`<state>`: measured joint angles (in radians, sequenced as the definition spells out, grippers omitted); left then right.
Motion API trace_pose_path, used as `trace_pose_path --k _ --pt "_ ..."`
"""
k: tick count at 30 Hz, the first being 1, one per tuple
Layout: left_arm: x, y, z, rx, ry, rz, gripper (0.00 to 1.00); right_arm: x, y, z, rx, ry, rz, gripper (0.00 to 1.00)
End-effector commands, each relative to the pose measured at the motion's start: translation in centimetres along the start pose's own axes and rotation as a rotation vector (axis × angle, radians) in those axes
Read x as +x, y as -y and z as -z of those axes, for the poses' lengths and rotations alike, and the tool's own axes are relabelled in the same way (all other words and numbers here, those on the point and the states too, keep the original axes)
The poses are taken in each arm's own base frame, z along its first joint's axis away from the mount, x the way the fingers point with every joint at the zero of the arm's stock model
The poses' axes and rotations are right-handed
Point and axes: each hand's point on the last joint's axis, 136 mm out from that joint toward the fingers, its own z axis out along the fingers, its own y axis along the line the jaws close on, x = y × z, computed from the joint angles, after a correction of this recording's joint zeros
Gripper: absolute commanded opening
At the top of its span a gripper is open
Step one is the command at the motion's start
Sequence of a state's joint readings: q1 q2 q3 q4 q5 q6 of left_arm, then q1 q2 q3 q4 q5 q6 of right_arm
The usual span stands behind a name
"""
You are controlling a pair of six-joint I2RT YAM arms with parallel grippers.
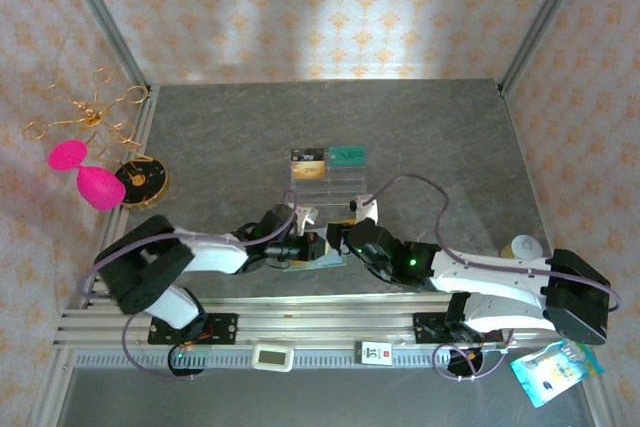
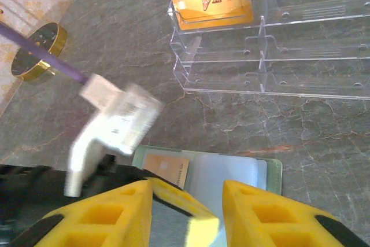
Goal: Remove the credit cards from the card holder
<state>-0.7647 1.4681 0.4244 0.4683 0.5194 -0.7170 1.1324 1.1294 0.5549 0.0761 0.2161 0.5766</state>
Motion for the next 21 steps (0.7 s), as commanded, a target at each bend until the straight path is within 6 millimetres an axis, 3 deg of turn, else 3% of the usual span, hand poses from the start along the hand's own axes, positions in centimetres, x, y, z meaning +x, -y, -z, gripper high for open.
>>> trace_pose_path --k 1,4,8,13,21 --pt "-2.1 -0.2 3.0 -0.029 0.147 0.013 0.02 0.0 -0.7 -0.4 -0.016 -0.012 -0.009 0.34" --pt "-2.5 -2.2 5.3 -0.074 0.217 0.046 0.02 1.2 -3.0 -1.8 -0.120 -0.120 0.016 0.33" --pt "-2.1 -4.6 6.4 -0.099 0.233 0.079 0.00 3.8 -5.3 -4.1 -0.239 -0.312 -0.016 0.32" --pt "-1.9 -5.7 5.9 -0.134 0.212 0.067 0.00 6.5 -4.3 -6.8 -0.228 -0.464 -0.102 0.25" --pt "-0.3 -7.8 5.2 -0.214 0.147 0.072 0.00 8.0 -2.1 -8.1 -0.128 -0.508 -0.146 0.19"
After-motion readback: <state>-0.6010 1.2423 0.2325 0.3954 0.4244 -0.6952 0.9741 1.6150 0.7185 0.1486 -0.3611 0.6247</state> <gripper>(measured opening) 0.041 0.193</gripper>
